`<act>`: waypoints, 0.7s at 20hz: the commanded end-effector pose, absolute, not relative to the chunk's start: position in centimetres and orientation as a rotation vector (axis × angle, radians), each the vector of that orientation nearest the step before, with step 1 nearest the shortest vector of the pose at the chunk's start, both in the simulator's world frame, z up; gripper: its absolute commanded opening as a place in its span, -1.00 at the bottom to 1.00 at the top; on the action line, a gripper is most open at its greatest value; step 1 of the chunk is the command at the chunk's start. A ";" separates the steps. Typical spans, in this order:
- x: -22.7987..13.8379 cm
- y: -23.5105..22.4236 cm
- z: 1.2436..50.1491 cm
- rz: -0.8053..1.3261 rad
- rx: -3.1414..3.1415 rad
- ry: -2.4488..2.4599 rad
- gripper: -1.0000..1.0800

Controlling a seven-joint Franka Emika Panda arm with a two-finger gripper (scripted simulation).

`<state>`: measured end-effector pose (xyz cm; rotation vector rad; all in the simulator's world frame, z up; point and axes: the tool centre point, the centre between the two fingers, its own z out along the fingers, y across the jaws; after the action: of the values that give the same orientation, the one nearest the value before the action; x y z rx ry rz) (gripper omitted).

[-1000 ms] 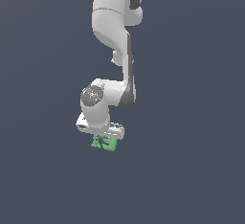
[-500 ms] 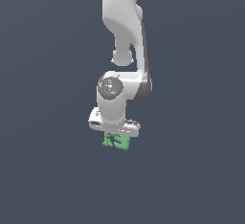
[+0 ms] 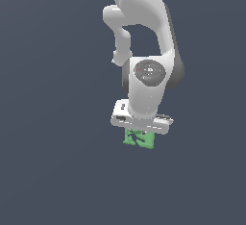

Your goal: Pick up the object and move it to a goal position.

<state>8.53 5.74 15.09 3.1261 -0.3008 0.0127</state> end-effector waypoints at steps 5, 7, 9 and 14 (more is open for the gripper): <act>9.3 9.3 17.7 0.002 3.126 -0.302 -1.00; 9.4 9.8 18.1 0.000 3.127 -0.302 -1.00; 9.5 10.2 18.3 0.000 3.127 -0.302 -1.00; 9.6 10.1 18.2 0.000 3.127 -0.302 -1.00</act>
<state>9.56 10.22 18.32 3.1274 -0.3004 0.0006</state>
